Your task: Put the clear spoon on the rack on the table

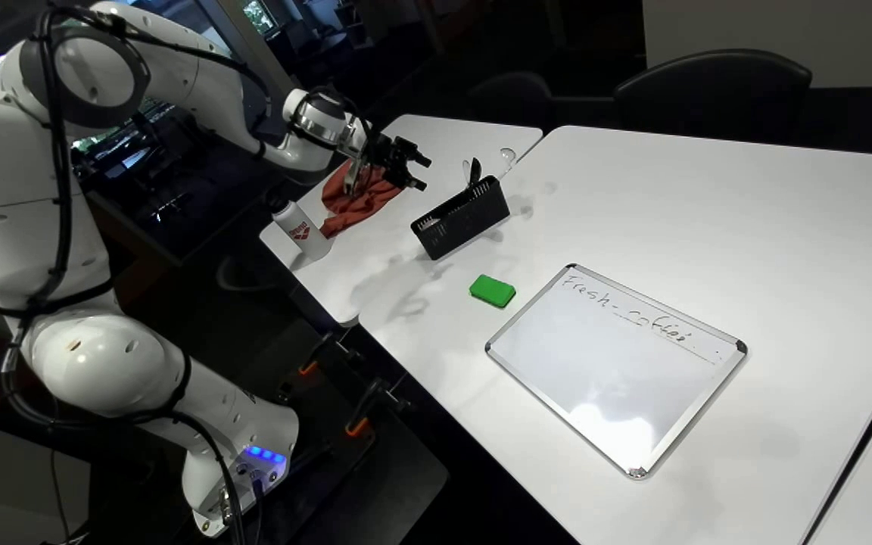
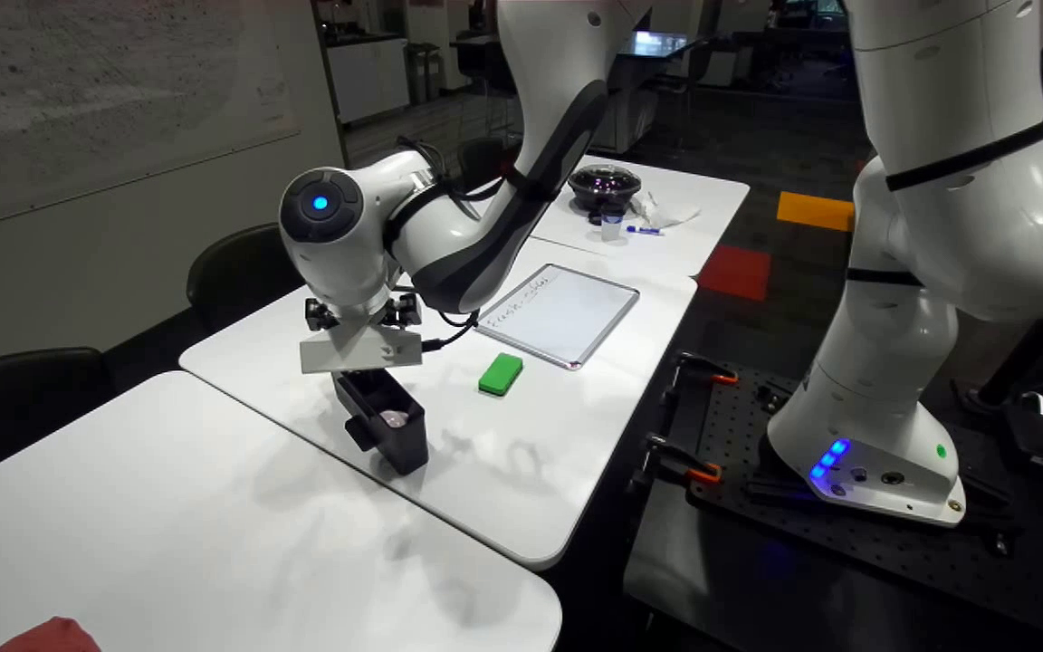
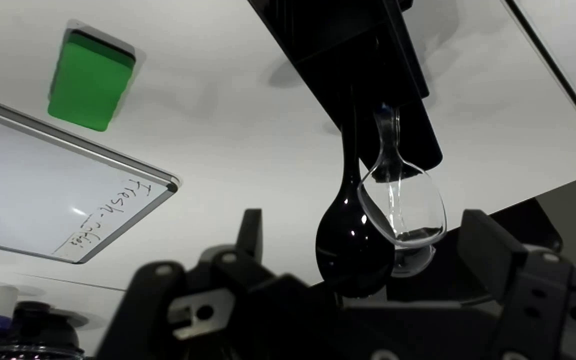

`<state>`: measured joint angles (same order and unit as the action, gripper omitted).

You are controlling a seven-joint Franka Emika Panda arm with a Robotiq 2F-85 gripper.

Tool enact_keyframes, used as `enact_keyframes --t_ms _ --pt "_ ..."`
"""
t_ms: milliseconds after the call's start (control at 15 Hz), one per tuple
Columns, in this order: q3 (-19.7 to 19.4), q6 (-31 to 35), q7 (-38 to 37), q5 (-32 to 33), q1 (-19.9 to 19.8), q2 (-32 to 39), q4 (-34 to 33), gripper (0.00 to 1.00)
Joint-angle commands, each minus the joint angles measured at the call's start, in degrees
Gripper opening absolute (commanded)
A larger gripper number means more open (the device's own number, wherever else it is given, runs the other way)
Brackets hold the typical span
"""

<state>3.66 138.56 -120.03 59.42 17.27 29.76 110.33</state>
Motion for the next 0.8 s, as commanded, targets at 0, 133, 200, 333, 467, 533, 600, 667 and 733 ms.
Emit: enact_keyframes --t_ms 0,133,200,333,467,533,600,667,733 --pt "-1.23 -6.81 -6.12 -0.03 2.76 5.48 -7.59 1.0" --pt "-1.25 -9.91 -8.26 -0.33 3.43 8.25 -11.0 1.0" --pt "-1.14 -11.5 -8.61 -0.6 3.66 9.56 -12.61 1.0" --pt "-0.83 -14.02 -8.51 -1.25 3.81 11.93 -15.46 1.0" --pt "-0.43 -15.33 -6.68 -2.1 3.51 13.38 -17.35 1.0" --pt "-0.07 -15.41 -4.98 -2.74 2.98 13.58 -17.74 1.0" --pt "-0.04 -15.79 -3.91 -3.2 2.85 13.91 -18.28 1.0" --pt "-0.04 -15.95 -2.15 -3.59 2.66 14.05 -18.58 1.0" --pt "-0.12 -16.01 -0.74 -4.01 2.62 14.15 -18.9 1.0"
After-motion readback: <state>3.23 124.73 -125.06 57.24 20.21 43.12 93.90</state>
